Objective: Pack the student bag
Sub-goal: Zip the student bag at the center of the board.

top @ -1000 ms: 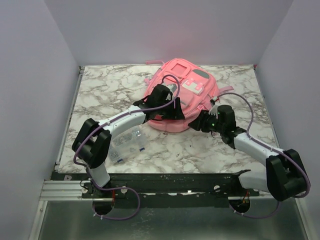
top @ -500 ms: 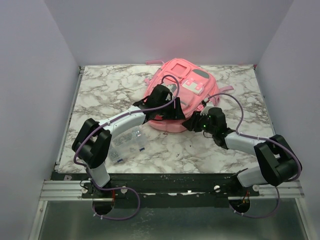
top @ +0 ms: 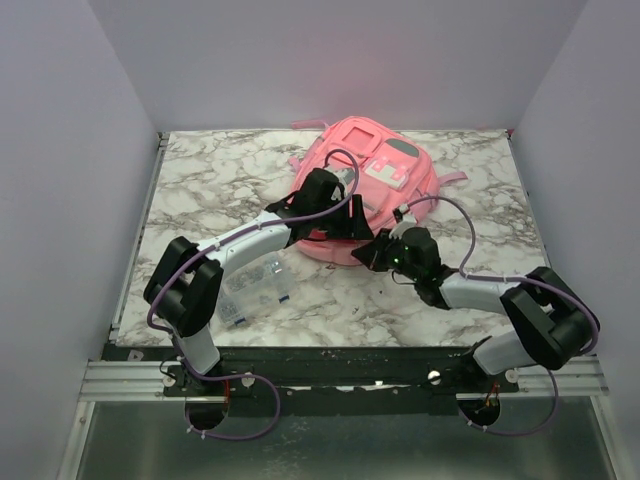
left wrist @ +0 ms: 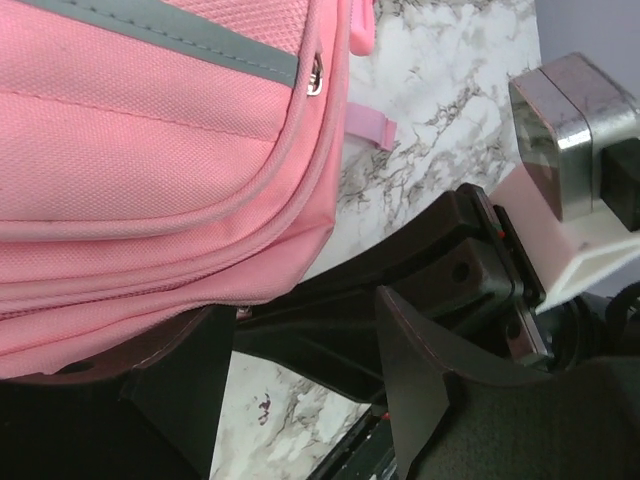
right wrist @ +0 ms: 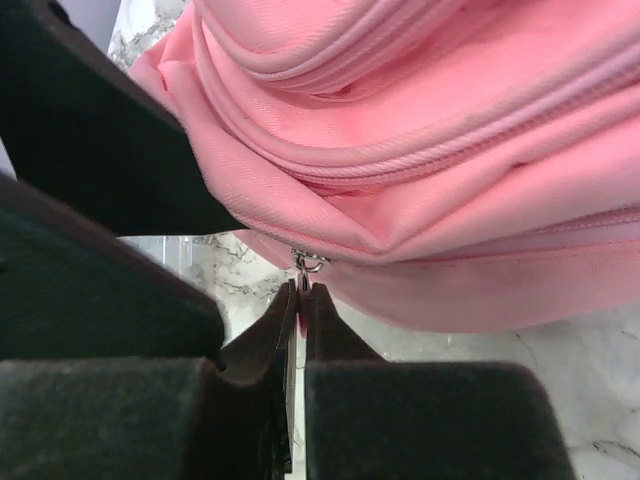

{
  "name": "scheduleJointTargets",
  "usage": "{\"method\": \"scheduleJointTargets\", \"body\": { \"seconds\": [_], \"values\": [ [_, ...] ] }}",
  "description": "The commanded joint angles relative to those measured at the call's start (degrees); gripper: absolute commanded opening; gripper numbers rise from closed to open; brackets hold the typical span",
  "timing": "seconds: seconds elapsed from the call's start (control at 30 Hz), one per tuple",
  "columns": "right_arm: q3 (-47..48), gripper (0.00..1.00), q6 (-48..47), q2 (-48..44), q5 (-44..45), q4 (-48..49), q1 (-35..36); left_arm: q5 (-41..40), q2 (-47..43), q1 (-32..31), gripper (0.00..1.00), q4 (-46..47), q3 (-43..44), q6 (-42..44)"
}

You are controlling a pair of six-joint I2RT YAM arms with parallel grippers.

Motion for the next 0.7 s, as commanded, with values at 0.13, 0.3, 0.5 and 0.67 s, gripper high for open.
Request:
{"method": "scheduleJointTargets", "body": {
  "seconds": [0.13, 0.3, 0.5, 0.67],
  "values": [
    [-1.75, 0.47, 3.45, -8.49, 0.72, -10.16, -4.28, 5.44, -5.51, -0.17, 0.63, 5.64, -2.94, 2.67],
    [3.11, 0.68, 11.55, -13.07, 1.82, -27.53, -8.64, 5.49, -7.44, -0.15, 0.64, 6.24, -5.92, 3.75],
    [6.32, 0.77, 27.84, -12.45, -0.44, -30.16, -11.37, 5.85, -7.78, -0.1, 0.64, 6.53, -6.56, 3.34],
    [10.49, 0.7, 33.86, -6.0, -0.46, -29.16, -11.42, 5.55, -9.94, -0.17, 0.64, 6.93, -8.89, 3.58]
  ]
}}
